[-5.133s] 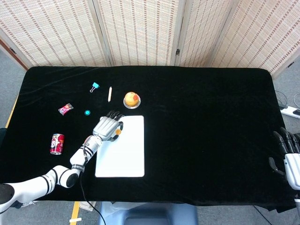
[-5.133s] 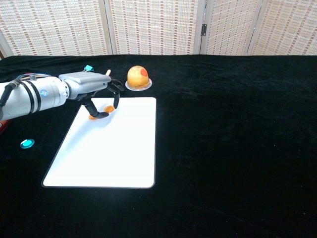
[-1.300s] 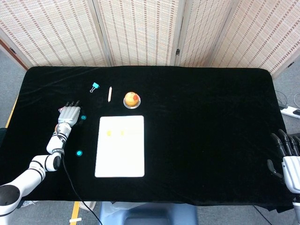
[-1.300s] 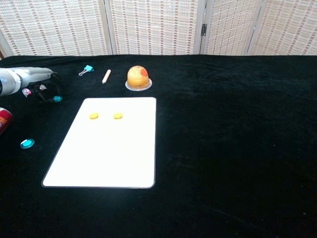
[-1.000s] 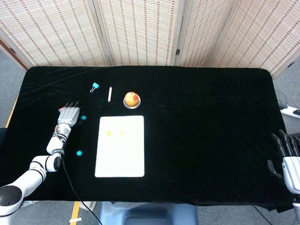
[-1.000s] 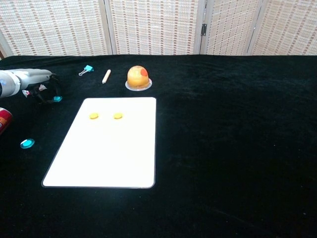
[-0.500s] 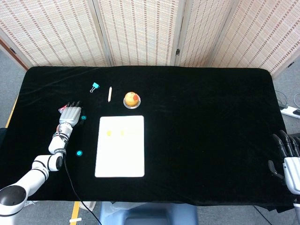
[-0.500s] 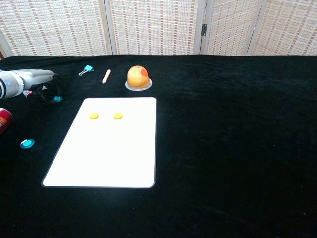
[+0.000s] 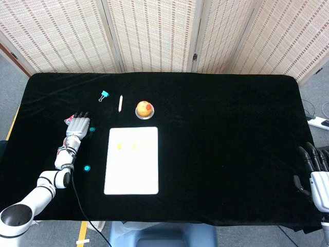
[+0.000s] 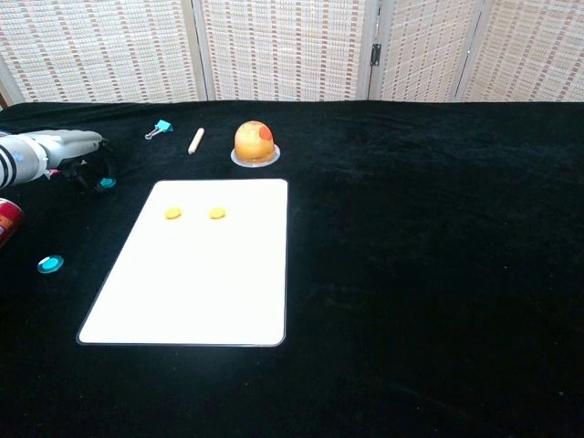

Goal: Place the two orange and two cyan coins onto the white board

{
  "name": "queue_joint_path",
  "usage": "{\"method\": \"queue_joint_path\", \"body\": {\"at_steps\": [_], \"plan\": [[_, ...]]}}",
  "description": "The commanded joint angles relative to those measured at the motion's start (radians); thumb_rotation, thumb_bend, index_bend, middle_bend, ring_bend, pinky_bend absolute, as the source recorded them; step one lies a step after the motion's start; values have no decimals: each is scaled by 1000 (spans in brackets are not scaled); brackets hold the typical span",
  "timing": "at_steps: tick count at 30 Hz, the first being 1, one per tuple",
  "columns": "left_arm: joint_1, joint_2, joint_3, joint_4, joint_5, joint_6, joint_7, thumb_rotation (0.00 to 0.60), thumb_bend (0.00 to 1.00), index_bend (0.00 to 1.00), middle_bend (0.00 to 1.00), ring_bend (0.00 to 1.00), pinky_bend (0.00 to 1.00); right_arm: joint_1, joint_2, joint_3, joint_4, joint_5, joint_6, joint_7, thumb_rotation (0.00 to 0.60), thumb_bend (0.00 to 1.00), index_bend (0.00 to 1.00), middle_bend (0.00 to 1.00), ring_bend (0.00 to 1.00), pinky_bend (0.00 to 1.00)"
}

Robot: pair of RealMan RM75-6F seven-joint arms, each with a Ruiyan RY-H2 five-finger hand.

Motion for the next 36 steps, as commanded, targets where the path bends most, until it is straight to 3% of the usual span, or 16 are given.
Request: {"method": "queue_joint_path", "body": {"at_steps": [1, 7, 11, 26, 36], "plan": [[2, -3, -3, 3, 8, 10, -15, 600, 469, 522, 140, 0, 0, 0, 1, 0, -1, 1, 0, 0, 600, 468, 0, 0, 0, 0], [14, 21, -1, -30, 42, 42, -53, 600, 469, 532, 148, 0, 0, 1, 2, 1, -3, -2, 1, -1, 600, 468, 0, 0, 0, 0], [35, 70, 9, -111, 87, 105, -87, 600, 469, 531, 148, 0, 0, 3, 3, 2, -4, -7, 2, -1, 600, 468, 0, 0, 0, 0], [138, 330, 121, -639, 299, 353, -62, 600, 469, 529, 148, 0, 0, 3, -1, -6, 1, -32, 10, 8, 600, 468, 0, 0, 0, 0], [157, 388, 201, -835, 439, 435, -10, 600, 469, 524, 148, 0, 0, -4, -6, -12, 5, -44, 21, 13, 600, 468, 0, 0, 0, 0]]}}
